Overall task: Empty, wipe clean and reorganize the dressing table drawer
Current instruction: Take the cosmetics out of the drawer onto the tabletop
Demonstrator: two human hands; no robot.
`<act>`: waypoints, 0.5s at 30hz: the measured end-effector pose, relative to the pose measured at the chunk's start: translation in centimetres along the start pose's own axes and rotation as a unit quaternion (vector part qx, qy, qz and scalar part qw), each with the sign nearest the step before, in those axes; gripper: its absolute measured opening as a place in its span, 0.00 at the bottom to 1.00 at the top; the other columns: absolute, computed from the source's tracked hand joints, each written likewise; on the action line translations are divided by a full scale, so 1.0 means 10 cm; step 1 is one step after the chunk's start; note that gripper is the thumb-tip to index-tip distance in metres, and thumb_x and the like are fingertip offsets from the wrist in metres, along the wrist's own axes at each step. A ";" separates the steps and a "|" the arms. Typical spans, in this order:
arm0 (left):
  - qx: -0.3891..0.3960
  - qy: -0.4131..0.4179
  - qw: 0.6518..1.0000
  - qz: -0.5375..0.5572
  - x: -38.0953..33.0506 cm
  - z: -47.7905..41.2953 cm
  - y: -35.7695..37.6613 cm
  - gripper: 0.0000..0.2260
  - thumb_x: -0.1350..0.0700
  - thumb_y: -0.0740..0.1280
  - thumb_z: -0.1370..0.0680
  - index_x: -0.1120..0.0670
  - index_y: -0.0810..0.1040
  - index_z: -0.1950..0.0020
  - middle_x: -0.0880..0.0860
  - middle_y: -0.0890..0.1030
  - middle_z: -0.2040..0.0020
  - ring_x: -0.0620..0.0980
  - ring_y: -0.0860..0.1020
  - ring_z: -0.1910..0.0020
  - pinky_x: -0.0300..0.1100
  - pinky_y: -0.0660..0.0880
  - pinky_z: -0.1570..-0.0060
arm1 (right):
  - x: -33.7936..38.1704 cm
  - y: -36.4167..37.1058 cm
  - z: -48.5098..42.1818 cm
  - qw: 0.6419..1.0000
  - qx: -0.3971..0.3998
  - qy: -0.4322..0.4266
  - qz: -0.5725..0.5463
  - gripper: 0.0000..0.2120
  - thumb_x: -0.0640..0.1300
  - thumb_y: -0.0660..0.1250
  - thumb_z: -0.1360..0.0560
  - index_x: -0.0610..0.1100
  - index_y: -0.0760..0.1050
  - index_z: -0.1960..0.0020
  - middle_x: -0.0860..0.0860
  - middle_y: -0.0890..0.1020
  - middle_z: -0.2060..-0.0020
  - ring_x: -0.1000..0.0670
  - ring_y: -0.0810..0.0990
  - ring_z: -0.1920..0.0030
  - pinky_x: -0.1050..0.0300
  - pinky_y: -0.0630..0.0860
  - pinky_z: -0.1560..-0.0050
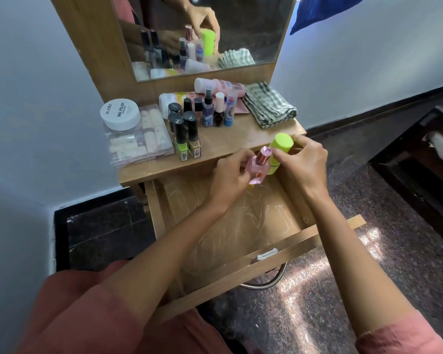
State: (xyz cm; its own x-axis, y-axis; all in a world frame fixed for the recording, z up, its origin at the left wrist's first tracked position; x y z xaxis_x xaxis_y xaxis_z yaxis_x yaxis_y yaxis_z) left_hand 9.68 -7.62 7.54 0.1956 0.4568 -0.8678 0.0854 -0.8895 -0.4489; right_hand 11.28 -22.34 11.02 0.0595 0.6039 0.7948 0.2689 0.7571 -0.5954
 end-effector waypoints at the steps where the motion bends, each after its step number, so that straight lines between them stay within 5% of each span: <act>1: -0.004 0.005 1.000 0.006 -0.07 -0.03 -0.04 0.11 0.66 0.70 0.29 0.59 0.78 0.48 0.53 0.83 0.52 0.42 0.78 0.56 0.27 0.73 0.56 | 0.06 -0.05 -0.01 1.000 -0.007 -0.006 -0.006 0.14 0.47 0.70 0.36 0.44 0.80 0.52 0.46 0.84 0.61 0.48 0.83 0.57 0.47 0.79 0.52; 5: -0.033 0.018 0.999 0.007 -0.36 -0.16 -0.24 0.12 0.61 0.71 0.29 0.57 0.77 0.46 0.51 0.82 0.52 0.42 0.78 0.55 0.31 0.75 0.56 | 0.30 -0.19 -0.08 0.998 -0.022 -0.036 -0.046 0.12 0.43 0.71 0.33 0.42 0.80 0.50 0.50 0.83 0.61 0.54 0.80 0.61 0.56 0.79 0.53; 9: -0.088 -0.004 0.996 0.019 -0.44 -0.34 -0.40 0.11 0.61 0.70 0.28 0.56 0.77 0.46 0.44 0.78 0.57 0.38 0.76 0.66 0.31 0.74 0.65 | 0.45 -0.14 -0.19 0.996 -0.013 -0.062 -0.061 0.14 0.42 0.71 0.33 0.40 0.79 0.48 0.47 0.84 0.57 0.54 0.81 0.58 0.57 0.79 0.53; 15: -0.122 -0.051 0.991 -0.005 -0.32 -0.50 -0.38 0.15 0.61 0.70 0.28 0.58 0.77 0.42 0.50 0.80 0.54 0.45 0.77 0.56 0.32 0.70 0.59 | 0.54 0.06 -0.33 0.996 0.005 -0.082 -0.044 0.17 0.42 0.71 0.32 0.40 0.78 0.44 0.45 0.84 0.53 0.53 0.80 0.56 0.53 0.79 0.49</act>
State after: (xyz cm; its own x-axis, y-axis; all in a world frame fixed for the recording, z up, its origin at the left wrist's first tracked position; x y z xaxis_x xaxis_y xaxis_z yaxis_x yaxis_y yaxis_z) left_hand 13.61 -5.76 13.12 0.0944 0.4542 -0.8859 0.3239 -0.8554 -0.4041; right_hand 14.91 -19.48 15.34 -0.1208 0.5677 0.8143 0.2566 0.8103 -0.5268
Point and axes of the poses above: each hand's wrist, its own z-axis away from the middle knuckle, its own y-axis out of the palm, x = y × z, the point moved 5 cm from there along -z, towards the middle knuckle
